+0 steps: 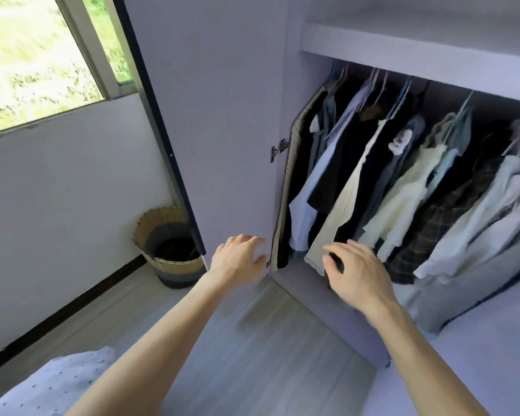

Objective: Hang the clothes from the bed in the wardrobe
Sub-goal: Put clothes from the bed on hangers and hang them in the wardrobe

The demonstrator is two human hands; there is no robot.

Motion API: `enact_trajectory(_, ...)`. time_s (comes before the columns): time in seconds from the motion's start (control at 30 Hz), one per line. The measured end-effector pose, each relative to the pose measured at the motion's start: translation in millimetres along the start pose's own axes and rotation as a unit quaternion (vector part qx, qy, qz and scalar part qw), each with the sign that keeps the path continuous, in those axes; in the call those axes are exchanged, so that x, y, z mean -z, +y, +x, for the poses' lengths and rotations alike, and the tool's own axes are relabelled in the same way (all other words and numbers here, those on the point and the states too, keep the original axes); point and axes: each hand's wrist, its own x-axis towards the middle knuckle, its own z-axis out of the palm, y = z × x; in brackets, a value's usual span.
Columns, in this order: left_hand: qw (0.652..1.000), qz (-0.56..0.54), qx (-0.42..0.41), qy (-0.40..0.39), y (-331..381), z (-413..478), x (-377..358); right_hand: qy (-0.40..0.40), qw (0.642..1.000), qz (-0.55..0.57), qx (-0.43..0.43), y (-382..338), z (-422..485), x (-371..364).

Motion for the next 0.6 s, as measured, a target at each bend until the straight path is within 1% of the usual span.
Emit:
enact_trajectory(0.17,0.999,-0.008,-0.034,0.033,13,89,58,0.065,0.997,-0.041,0.031,-8,102,46)
enact_trajectory(0.3,0.994,-0.024,-0.076,0.073,35,173,99,0.152,0.984,-0.072,0.061,-3,193,85)
enact_trajectory(0.37,0.991,-0.039,-0.089,0.095,47,220,115,0.224,0.967,-0.091,0.083,5,242,101)
enact_trajectory(0.43,0.987,-0.08,-0.084,0.107,60,264,125,0.313,0.934,-0.138,0.103,14,287,118)
enact_trajectory(0.47,0.986,-0.103,-0.075,0.103,66,283,127,0.338,0.92,-0.172,0.097,17,305,128)
enact_trajectory(0.53,0.986,-0.124,-0.067,0.089,77,319,131,0.356,0.903,-0.231,0.064,21,337,141)
enact_trajectory(0.6,0.985,-0.147,-0.053,0.079,85,354,131,0.374,0.889,-0.259,0.054,26,365,147)
